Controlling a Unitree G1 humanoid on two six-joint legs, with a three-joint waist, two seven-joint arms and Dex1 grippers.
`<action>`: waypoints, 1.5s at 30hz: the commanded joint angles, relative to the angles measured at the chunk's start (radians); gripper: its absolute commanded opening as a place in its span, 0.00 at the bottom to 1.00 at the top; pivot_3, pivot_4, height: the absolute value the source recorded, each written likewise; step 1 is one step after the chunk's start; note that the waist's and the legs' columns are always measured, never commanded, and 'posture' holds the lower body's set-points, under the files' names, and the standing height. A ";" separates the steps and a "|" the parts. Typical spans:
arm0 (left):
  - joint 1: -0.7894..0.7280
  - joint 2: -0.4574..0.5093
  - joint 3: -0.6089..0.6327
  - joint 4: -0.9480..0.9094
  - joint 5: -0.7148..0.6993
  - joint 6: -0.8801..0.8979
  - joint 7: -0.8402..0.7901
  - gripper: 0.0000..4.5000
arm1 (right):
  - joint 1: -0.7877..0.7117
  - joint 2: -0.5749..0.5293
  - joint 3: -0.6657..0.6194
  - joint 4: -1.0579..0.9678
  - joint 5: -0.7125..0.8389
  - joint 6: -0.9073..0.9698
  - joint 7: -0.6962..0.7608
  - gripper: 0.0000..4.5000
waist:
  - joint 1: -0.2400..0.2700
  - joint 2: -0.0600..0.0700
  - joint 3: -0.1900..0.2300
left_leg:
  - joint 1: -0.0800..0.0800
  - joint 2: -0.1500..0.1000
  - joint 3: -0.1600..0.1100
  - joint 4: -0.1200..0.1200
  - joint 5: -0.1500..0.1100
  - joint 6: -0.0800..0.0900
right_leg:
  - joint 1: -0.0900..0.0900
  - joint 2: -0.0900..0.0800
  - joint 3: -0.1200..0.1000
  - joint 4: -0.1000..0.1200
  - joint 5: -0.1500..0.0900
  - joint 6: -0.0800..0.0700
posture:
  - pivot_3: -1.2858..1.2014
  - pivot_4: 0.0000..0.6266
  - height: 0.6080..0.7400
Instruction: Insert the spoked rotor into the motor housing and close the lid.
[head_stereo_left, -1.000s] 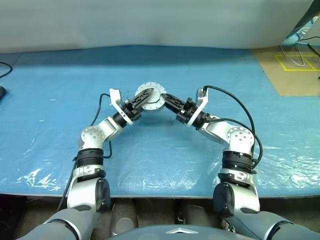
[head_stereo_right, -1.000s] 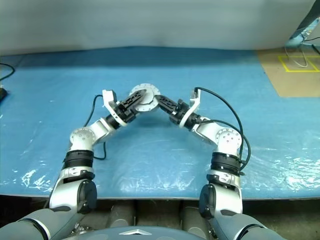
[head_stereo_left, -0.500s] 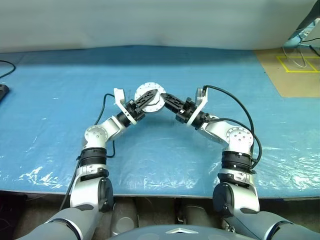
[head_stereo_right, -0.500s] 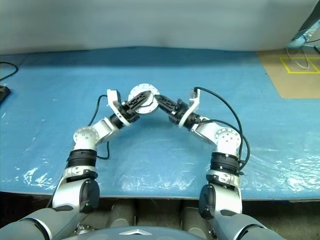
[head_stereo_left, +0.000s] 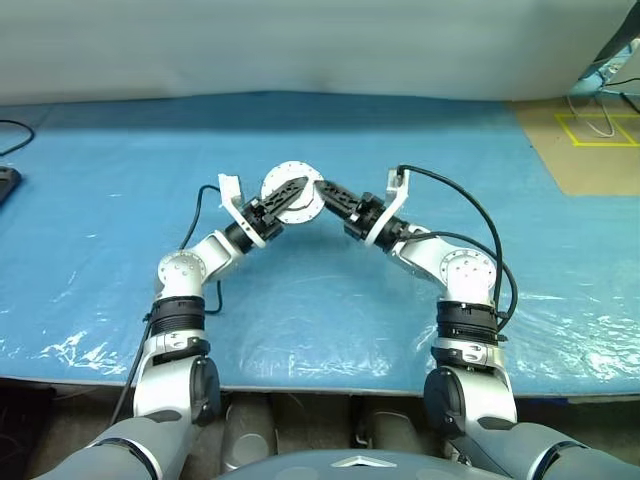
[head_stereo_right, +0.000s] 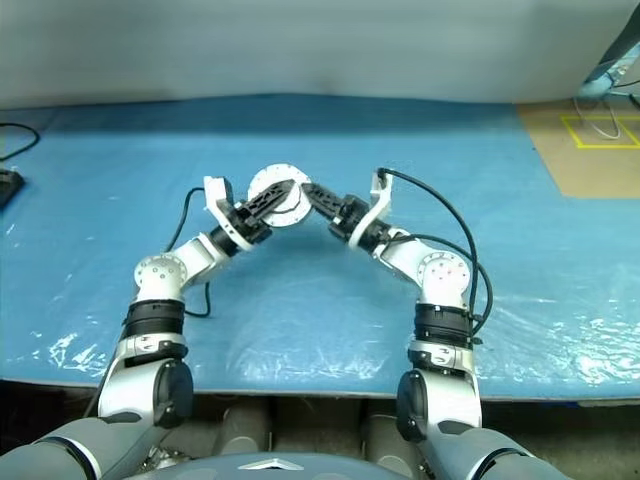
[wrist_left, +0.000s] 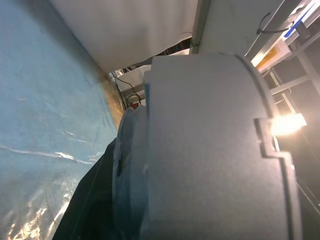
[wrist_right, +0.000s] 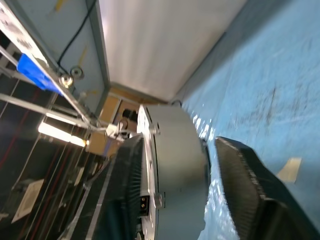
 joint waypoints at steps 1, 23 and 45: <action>-0.047 0.017 0.027 -0.009 -0.020 -0.032 -0.013 0.57 | -0.018 -0.008 -0.005 -0.015 0.036 0.014 0.003 0.80 | 0.000 0.000 0.000 | 0.000 0.000 0.000 0.000 0.000 0.000 | 0.000 0.000 0.000 0.000 0.000 0.000 | 0.52 0.24 1.00; -0.261 0.209 0.104 0.580 0.289 -0.535 0.046 0.57 | 0.015 -0.158 0.070 -0.113 -0.192 -0.108 0.018 0.80 | 0.006 -0.004 0.002 | -0.003 -0.001 -0.003 0.001 0.000 0.000 | 0.000 0.000 -0.001 -0.002 0.001 0.002 | 0.52 0.24 1.00; -0.262 0.355 0.061 0.671 0.517 -0.840 0.102 1.00 | 0.064 -0.132 0.184 -0.126 -0.318 -0.148 0.052 0.81 | 0.003 -0.007 0.004 | -0.001 -0.001 -0.004 0.006 0.000 0.000 | 0.001 0.000 0.000 0.004 0.001 0.001 | 0.52 0.24 1.00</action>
